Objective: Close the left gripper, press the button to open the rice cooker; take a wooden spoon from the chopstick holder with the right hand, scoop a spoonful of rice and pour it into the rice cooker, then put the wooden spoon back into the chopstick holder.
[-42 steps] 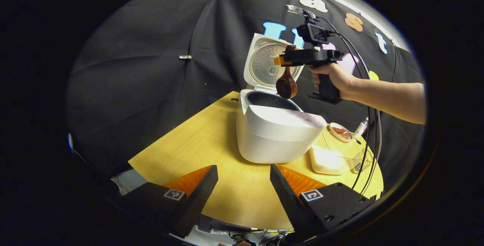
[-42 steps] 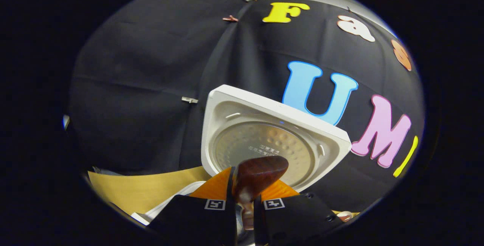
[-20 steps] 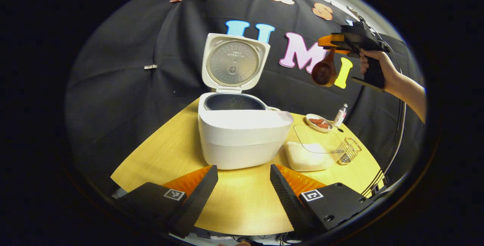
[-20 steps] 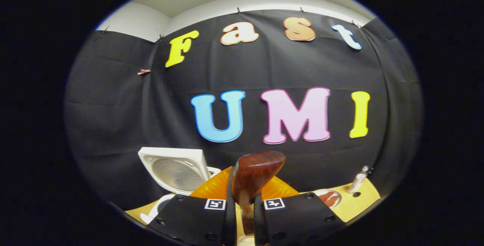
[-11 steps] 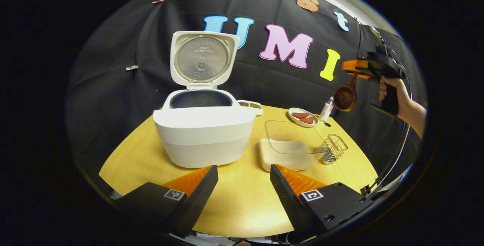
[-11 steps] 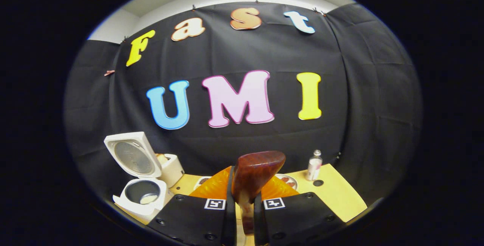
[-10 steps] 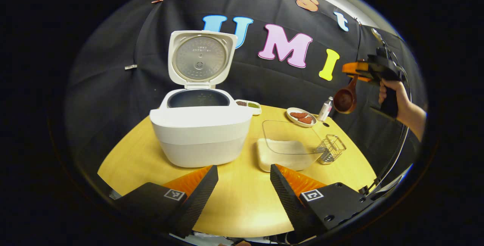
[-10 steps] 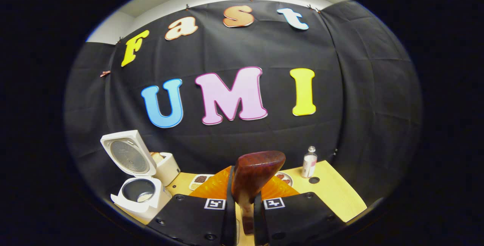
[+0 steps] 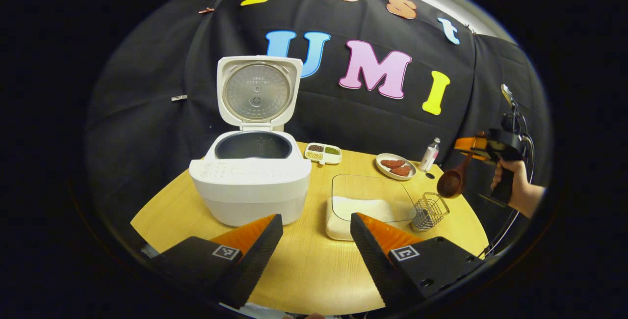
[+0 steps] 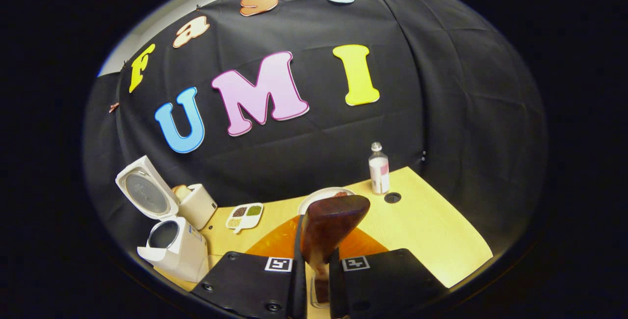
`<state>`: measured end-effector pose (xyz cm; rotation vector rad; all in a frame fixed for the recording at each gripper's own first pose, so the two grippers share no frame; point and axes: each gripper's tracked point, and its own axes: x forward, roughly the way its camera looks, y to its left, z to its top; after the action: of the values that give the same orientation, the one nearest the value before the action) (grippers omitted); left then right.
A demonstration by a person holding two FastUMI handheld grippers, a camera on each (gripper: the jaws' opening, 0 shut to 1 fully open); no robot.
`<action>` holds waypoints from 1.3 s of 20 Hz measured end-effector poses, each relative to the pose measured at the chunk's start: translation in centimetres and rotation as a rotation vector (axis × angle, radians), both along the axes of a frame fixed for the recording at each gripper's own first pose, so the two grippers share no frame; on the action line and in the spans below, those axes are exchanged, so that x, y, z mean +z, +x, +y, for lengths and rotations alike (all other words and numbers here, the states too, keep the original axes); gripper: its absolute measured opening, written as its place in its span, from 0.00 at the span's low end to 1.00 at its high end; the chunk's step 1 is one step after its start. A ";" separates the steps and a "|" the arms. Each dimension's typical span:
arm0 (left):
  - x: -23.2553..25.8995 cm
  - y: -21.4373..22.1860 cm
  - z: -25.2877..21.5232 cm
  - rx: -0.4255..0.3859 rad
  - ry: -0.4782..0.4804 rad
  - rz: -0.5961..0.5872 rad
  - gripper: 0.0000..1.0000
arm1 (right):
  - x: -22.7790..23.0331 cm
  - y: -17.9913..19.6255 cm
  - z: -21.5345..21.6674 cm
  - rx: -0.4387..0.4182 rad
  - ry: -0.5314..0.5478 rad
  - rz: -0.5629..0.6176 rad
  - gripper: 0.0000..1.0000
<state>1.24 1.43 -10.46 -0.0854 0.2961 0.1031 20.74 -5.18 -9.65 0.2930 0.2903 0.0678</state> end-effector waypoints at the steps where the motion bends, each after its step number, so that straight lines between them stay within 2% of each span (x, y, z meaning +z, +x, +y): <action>1: 0.0 -0.1 0.0 0.019 0.013 0.002 0.96 | -1.2 0.0 0.0 0.009 0.006 0.021 0.22; 2: 0.3 -0.3 0.2 0.047 0.022 0.002 0.96 | -2.3 0.1 0.1 0.018 0.018 0.040 0.22; 3: 0.3 -0.4 0.5 0.069 0.020 0.002 0.96 | -3.2 0.2 0.3 0.023 0.035 0.055 0.17; 4: 0.5 -0.7 0.9 0.096 0.012 0.002 0.96 | -4.0 0.3 0.4 0.027 0.048 0.068 0.22; 6: 0.7 -1.5 1.6 0.150 -0.009 0.003 0.96 | -5.7 0.6 0.5 0.028 0.049 0.089 0.22; 7: 0.8 -1.9 1.9 0.178 -0.017 0.002 0.96 | -6.6 0.7 0.5 0.028 0.046 0.102 0.17; 8: 1.1 -2.5 2.5 0.208 -0.025 -0.002 0.96 | -7.2 0.8 0.4 0.027 0.052 0.115 0.17; 9: 1.2 -2.9 2.8 0.231 -0.029 -0.007 0.96 | -7.6 0.9 0.5 0.023 0.068 0.128 0.22; 11: 1.5 -3.8 3.5 0.274 -0.032 -0.016 0.96 | -8.3 0.7 0.7 0.014 0.120 0.152 0.23; 17: 3.8 -4.3 5.3 0.317 -0.023 -0.057 0.95 | -10.1 -0.8 1.3 0.017 0.131 0.219 0.27; 18: 4.4 -4.0 5.6 0.317 -0.019 -0.066 0.95 | -9.4 -1.0 1.2 0.018 0.116 0.199 0.20; 19: 5.0 -3.6 6.0 0.314 -0.015 -0.075 0.95 | -9.0 -1.0 1.1 0.017 0.097 0.187 0.39; 20: 5.6 -3.2 6.5 0.312 -0.007 -0.082 0.95 | -8.7 -1.4 1.1 0.021 0.088 0.180 0.64; 21: 6.3 -2.6 7.1 0.308 0.002 -0.090 0.95 | -8.4 -1.6 1.0 0.020 0.078 0.173 0.59; 24: 9.2 -0.7 8.9 0.284 0.022 -0.124 0.95 | -7.5 -2.8 -0.7 -0.027 0.006 0.147 0.94; 26: 11.5 0.5 10.2 0.274 0.027 -0.149 0.95 | -6.7 -4.1 -1.9 -0.062 -0.046 0.130 0.98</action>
<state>1.70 11.66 1.08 -0.1055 0.1329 0.3705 16.68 -7.07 -16.35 0.2608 0.4110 -0.0191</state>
